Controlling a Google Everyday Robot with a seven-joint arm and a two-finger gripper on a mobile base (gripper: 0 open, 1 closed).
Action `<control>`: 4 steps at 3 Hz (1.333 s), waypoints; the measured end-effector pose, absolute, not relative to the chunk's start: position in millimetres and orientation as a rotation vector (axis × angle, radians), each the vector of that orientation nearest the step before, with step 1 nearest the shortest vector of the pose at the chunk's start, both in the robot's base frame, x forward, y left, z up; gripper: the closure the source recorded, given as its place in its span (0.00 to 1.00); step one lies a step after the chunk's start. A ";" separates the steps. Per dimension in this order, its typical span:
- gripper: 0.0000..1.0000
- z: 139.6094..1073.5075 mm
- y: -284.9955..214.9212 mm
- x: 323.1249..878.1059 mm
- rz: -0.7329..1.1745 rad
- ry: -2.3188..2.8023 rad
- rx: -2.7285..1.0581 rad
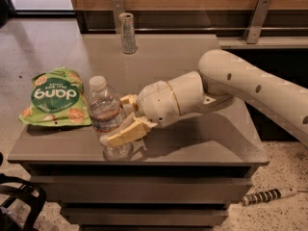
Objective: Move water bottle near redbull can
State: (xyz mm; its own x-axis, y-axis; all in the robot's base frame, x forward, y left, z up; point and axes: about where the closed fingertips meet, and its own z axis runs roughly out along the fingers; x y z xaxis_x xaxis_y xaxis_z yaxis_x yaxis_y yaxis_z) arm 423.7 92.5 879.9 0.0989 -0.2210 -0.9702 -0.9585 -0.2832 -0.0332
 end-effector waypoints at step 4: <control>1.00 988.0 7.3 576.2 0.990 1.254 -1.430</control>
Offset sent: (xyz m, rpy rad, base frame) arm 0.1150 -0.0774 0.0900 0.0400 -0.0803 -0.1397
